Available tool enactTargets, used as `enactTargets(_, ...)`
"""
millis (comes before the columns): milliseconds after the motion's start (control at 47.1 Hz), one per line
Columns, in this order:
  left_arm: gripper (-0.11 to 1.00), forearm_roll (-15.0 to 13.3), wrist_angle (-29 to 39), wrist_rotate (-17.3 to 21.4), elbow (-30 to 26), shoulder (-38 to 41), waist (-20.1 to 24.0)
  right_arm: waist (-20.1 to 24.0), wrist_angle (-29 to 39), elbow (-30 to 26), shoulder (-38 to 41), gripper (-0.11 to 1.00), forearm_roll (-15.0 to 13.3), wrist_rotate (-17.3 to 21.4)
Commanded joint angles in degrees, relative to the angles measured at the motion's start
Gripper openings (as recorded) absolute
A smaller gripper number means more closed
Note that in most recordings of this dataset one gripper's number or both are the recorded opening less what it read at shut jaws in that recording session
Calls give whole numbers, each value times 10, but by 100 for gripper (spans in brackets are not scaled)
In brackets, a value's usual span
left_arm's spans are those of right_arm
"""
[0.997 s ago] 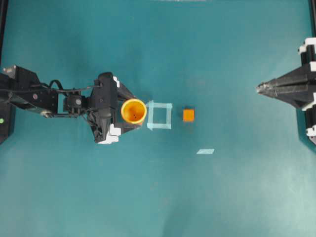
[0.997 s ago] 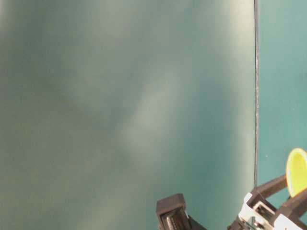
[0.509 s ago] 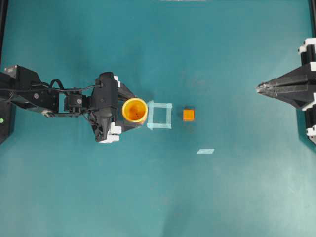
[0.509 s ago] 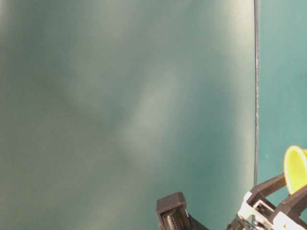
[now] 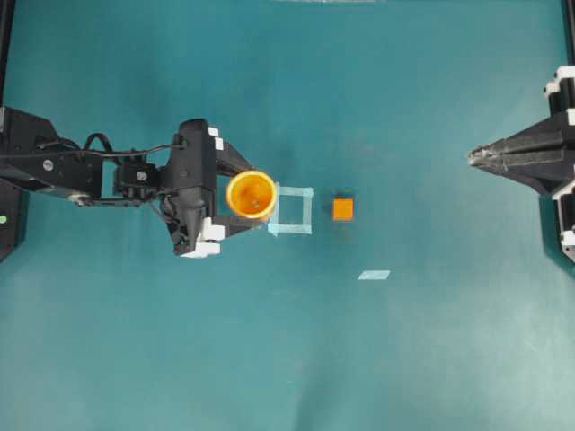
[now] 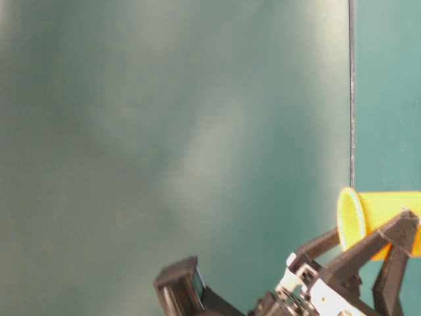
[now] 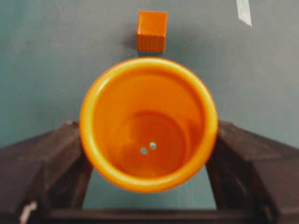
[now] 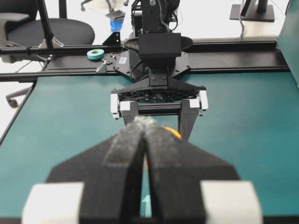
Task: Move the cup to the right with left arm.
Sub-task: 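Carry the held cup right over the square and cube toward the right arm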
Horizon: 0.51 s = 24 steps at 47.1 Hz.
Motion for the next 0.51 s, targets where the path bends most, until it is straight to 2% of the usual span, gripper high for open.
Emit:
enactTargets(0, 69, 1, 23, -1, -33, -9, -5, 1, -3, -18, 2, -1, 7, -1)
enactTargets(488, 69, 2, 88, 4, -182, 62, -17, 0, 20, -24, -14, -1, 20, -1)
